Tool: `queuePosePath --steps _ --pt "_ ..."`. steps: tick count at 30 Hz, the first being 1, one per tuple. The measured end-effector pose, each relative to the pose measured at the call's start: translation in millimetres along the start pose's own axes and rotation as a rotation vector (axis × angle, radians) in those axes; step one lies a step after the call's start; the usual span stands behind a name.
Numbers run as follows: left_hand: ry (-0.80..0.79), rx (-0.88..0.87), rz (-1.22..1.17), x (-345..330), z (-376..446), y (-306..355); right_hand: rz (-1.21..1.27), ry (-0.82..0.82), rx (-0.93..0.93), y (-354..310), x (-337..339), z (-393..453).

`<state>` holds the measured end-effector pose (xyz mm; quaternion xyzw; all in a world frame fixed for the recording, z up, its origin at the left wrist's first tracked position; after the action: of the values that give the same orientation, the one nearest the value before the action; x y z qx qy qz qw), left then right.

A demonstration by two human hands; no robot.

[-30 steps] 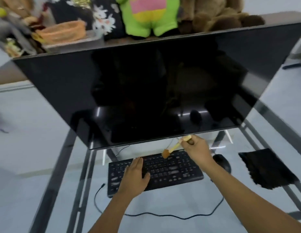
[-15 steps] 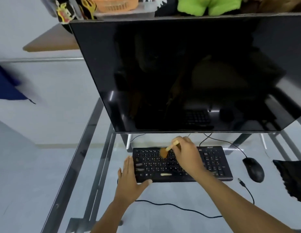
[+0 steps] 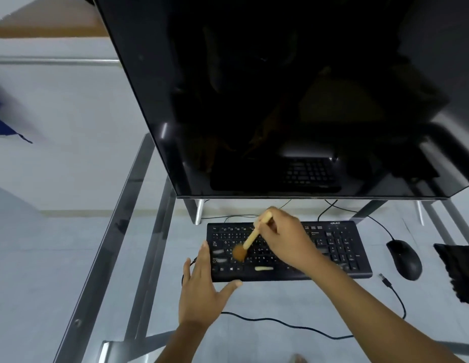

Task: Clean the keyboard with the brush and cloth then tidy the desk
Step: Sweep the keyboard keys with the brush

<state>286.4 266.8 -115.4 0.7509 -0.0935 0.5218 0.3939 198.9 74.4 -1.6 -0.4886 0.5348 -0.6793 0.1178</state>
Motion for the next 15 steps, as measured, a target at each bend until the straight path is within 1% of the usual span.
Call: queuePosePath --steps 1,2,3,4,6,7,8,9,10,11,12,13,14,15 --pt "-0.001 0.007 -0.004 -0.8 0.5 -0.9 -0.033 -0.058 -0.009 0.4 -5.4 -1.0" --pt "0.003 0.006 -0.006 -1.4 1.0 -1.4 -0.083 -0.065 0.002 1.3 -7.6 -1.3" --pt "0.010 -0.001 -0.002 -1.8 1.8 -1.3 -0.111 -0.026 0.016 3.5 -5.9 -0.4" --pt "0.014 -0.009 0.004 -2.4 2.1 -1.0 -0.109 0.048 0.028 3.8 -1.6 0.4" --pt "0.014 -0.013 0.018 -3.6 2.5 -1.1 0.001 0.159 0.016 4.6 4.9 0.5" --pt "0.014 -0.009 0.025 -4.1 2.6 -1.9 0.096 0.160 -0.012 4.9 4.4 0.1" --pt "0.013 -0.002 0.032 -4.6 2.8 -2.8 0.171 0.098 -0.063 6.2 -0.8 -0.5" --pt "0.011 0.007 0.035 -4.6 2.8 -3.7 0.191 -0.006 -0.096 4.8 -8.2 -2.2" --pt "0.013 0.013 0.035 -4.9 2.3 -4.6 0.114 -0.100 -0.080 4.7 -14.2 -3.9" --pt "0.023 0.011 0.028 -4.1 1.7 -4.4 0.014 -0.143 -0.042 6.3 -17.4 -4.5" --pt "0.036 0.007 0.017 -2.7 0.7 -4.0 -0.062 -0.102 0.011 7.8 -15.5 -3.7" --pt "0.048 0.001 0.005 -1.2 0.0 -2.8 -0.089 0.013 0.065 7.9 -8.5 -2.7" --pt "0.059 -0.004 -0.003 -0.8 -0.2 -2.2 -0.064 0.133 0.114 5.8 -1.3 -2.4" --pt "0.068 -0.010 -0.004 -1.0 0.3 -1.4 -0.006 0.196 0.133 4.7 3.2 -2.4"
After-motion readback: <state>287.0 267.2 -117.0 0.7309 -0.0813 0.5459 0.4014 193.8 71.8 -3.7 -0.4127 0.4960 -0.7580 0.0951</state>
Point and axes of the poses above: each hand's wrist, its own z-axis towards the middle knuckle, its own x-axis out of the back of the hand, y = z × x, the point moved 5 cm from there along z, towards the middle knuckle, and after that the axes turned 10 degrees about z, right-handed, at the moved point
